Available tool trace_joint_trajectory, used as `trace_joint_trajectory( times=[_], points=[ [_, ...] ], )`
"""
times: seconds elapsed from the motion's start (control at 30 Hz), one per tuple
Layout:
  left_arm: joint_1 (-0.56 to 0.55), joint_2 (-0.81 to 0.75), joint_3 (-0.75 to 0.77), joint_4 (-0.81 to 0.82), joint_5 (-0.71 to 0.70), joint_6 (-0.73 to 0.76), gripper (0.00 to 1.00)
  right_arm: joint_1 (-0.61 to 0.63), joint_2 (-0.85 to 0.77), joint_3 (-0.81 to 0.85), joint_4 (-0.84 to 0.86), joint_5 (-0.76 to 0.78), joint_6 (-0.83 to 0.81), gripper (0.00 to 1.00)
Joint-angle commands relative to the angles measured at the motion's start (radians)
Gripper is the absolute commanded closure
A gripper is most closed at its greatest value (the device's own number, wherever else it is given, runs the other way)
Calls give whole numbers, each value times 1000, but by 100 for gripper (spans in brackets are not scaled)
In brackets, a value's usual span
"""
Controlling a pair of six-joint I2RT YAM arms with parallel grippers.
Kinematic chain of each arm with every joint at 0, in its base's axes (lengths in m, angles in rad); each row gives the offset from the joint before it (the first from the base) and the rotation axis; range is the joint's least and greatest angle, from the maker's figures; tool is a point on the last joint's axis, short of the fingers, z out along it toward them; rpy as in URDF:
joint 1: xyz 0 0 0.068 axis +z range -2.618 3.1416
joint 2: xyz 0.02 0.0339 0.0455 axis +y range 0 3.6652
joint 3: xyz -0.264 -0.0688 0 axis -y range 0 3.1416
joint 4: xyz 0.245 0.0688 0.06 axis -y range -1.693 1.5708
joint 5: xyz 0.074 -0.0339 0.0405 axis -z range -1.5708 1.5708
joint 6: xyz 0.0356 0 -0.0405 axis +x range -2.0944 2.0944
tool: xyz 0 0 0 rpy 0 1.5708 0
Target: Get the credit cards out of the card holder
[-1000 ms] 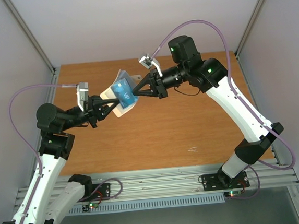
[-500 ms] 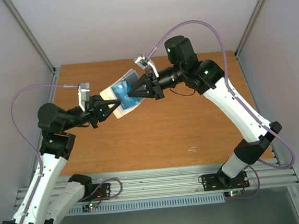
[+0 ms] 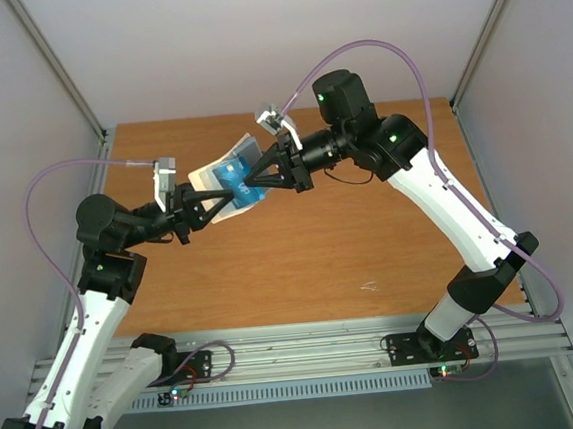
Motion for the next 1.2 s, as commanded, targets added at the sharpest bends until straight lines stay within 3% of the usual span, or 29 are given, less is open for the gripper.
trace_joint_trajectory(
  times=[0.0,0.2,0.33,0.67,0.8,0.93,1.07,1.17],
  points=[
    [-4,-6,-2,35,-4,16,100,-26,-10,28,-37,-15,-38,99],
    [-3,-11,-18,33,-17,9,90,-112,-39,29,-122,5,-70,99],
    [-4,-10,-22,40,-21,5,99,-125,-43,33,-137,-1,-79,99],
    [-3,1,-27,45,-34,2,100,-124,-24,76,-185,-38,-113,99],
    [-4,5,-24,52,-44,6,100,-124,8,171,-339,-63,-192,99],
    [-3,6,-21,66,-46,14,100,-143,9,236,-446,36,-255,99],
    [-3,-8,-32,67,-58,32,100,-268,-31,187,-385,63,-162,99],
    [-1,-28,-55,51,-85,41,100,-354,-111,53,-215,82,-7,99]
  ],
)
